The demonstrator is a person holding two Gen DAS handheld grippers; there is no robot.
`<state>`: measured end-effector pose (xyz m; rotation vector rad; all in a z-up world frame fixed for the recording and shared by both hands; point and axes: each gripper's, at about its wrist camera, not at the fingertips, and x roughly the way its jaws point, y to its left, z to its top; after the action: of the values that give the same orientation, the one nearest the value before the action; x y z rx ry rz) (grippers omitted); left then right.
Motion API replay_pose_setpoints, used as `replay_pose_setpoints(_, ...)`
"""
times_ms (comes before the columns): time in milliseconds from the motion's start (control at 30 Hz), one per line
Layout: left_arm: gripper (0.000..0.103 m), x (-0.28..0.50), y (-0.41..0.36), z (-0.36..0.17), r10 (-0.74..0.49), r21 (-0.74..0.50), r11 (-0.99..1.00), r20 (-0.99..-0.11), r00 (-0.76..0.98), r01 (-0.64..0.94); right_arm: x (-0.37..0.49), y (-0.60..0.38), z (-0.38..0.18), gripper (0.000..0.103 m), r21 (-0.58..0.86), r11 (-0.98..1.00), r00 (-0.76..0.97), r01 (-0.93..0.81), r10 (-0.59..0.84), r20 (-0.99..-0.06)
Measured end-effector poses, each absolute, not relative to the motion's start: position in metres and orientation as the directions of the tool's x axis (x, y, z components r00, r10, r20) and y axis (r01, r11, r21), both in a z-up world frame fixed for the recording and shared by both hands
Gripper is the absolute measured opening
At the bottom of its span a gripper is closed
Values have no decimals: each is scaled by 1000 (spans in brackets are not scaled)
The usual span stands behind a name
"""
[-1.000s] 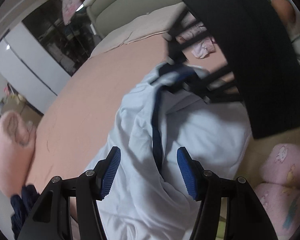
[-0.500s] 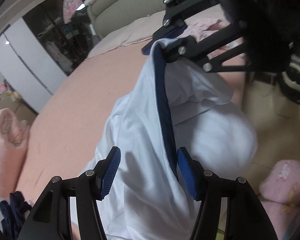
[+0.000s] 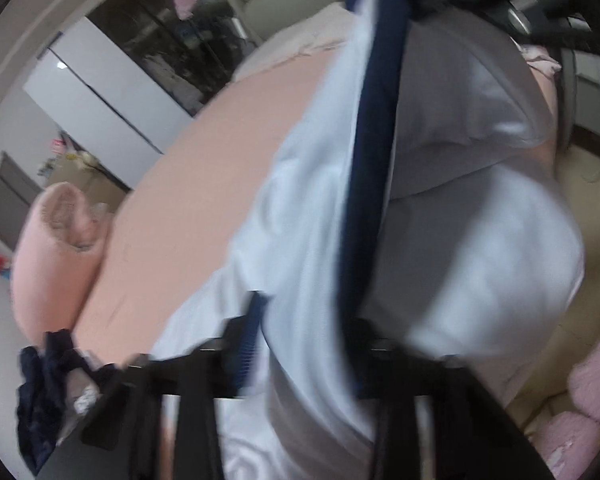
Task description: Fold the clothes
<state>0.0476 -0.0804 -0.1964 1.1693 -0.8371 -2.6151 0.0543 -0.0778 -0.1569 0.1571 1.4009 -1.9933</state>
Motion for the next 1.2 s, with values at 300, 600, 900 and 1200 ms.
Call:
replay_pose_setpoints(300, 8, 59, -102, -188, -245, 431, -893, -705, -666, -127, 79, -67, -176, 5, -648, -86, -607, 757, -462, -647)
replay_pose_setpoints(600, 7, 71, -97, -194, -230, 426, -889, -734, -639, -169, 95, -58, -192, 5, -609, -43, -568, 792, -419, -708)
replay_pose_setpoints(900, 9, 74, -102, -185, -160, 315, -938, -763, -626, -145, 98, -51, -200, 7, -557, -41, -525, 830, -398, -753)
replay_pose_setpoints(1200, 96, 109, -78, -150, -244, 372, -928, -636, -732, -13, 112, -41, -177, 80, -720, -104, -664, 686, -494, -561)
